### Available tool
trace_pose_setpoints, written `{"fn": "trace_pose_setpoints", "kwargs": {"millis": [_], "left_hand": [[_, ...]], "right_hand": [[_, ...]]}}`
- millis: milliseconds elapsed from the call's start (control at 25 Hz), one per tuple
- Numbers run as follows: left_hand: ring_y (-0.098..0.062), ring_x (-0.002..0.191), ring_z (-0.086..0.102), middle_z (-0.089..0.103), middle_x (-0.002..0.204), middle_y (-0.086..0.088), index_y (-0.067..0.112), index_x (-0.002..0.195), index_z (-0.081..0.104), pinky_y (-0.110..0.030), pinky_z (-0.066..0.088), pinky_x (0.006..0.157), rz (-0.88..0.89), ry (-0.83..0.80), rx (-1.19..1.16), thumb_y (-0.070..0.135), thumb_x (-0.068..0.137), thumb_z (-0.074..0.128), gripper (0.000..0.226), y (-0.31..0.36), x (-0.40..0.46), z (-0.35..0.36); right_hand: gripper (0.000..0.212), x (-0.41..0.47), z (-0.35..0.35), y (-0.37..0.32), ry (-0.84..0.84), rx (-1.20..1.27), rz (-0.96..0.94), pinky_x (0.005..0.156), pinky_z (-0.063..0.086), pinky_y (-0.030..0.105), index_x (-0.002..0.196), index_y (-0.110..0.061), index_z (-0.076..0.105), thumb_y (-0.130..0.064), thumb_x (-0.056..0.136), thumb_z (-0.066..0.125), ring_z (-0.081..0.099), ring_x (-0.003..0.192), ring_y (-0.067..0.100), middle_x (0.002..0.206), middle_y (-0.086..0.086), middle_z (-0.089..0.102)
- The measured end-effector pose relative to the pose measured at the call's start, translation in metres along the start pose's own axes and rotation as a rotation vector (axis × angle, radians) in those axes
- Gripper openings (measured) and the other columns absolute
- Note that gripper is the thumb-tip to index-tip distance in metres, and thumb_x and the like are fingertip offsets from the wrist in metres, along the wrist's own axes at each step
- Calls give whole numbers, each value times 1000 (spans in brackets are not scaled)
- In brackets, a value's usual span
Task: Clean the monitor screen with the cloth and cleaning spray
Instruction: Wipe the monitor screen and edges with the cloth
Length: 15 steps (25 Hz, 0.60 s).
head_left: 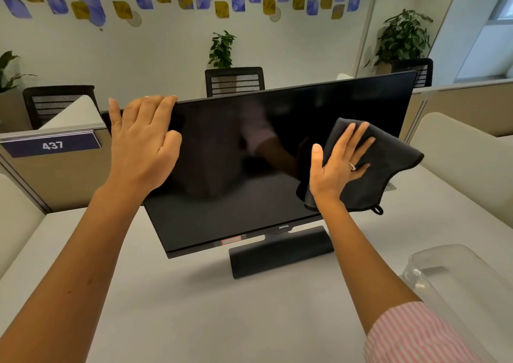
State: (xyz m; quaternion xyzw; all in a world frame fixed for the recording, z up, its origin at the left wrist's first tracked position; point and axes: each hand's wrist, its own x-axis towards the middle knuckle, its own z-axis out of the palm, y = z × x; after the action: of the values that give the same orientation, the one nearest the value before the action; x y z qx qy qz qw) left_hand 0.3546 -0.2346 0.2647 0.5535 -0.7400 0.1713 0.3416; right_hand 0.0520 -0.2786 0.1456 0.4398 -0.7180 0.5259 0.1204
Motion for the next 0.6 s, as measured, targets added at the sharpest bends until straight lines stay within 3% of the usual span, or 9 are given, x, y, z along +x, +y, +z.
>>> {"fn": "trace_pose_setpoints", "kwargs": {"millis": [400, 600], "left_hand": [[-25, 129, 33, 47, 135, -6, 17, 135, 40, -50, -1, 115, -18, 25, -9, 24, 81, 28, 56, 2, 0, 1], [-25, 129, 33, 47, 136, -7, 17, 135, 40, -49, 1, 115, -27, 21, -9, 24, 82, 28, 55, 3, 1, 1]], "right_hand": [[73, -44, 13, -97, -6, 11, -356, 106, 3, 70, 148, -22, 15, -60, 88, 32, 3, 145, 32, 156, 7, 18], [64, -97, 29, -105, -102, 1, -651, 104, 3, 72, 147, -29, 17, -52, 91, 36, 5, 145, 30, 157, -2, 11]]}}
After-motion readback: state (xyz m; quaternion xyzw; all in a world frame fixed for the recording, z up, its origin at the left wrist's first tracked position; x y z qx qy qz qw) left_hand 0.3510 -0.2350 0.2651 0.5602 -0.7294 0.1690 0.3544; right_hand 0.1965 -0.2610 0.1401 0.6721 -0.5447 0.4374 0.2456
